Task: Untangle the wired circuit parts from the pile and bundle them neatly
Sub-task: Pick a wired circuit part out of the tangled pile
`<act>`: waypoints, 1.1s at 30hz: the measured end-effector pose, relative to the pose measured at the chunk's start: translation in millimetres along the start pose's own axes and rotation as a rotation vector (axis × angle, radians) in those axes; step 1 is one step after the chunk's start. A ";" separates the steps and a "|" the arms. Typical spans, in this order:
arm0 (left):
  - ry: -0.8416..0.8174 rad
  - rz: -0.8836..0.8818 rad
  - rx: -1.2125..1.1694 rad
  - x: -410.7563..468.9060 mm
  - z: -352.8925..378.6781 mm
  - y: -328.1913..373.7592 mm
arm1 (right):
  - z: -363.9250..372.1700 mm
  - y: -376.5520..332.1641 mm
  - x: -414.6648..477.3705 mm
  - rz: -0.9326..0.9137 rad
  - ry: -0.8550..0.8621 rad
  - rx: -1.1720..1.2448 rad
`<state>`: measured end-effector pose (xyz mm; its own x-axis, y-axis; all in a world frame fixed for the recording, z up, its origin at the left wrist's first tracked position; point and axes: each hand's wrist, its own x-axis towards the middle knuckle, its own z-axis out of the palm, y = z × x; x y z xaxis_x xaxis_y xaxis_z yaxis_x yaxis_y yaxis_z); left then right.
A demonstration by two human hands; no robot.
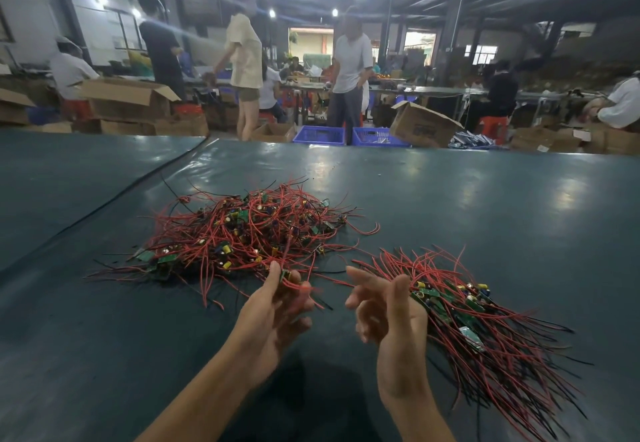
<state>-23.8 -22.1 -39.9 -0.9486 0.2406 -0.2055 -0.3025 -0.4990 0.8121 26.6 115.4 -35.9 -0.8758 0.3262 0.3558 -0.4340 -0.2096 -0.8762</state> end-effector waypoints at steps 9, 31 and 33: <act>-0.406 -0.352 -0.135 -16.3 16.8 -1.0 | 7.7 3.7 -4.0 0.421 -0.197 -0.013; -0.189 0.288 0.430 -12.8 11.6 -13.1 | 6.3 13.8 0.0 0.392 0.085 -0.006; -0.170 0.384 0.485 -12.8 12.1 -11.6 | 7.4 15.4 0.9 0.392 0.142 0.008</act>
<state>-7.0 -9.3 -40.1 -0.9410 0.2685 0.2060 0.1698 -0.1519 0.9737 17.6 105.7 -46.7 -0.9376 0.3437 -0.0530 -0.0754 -0.3497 -0.9338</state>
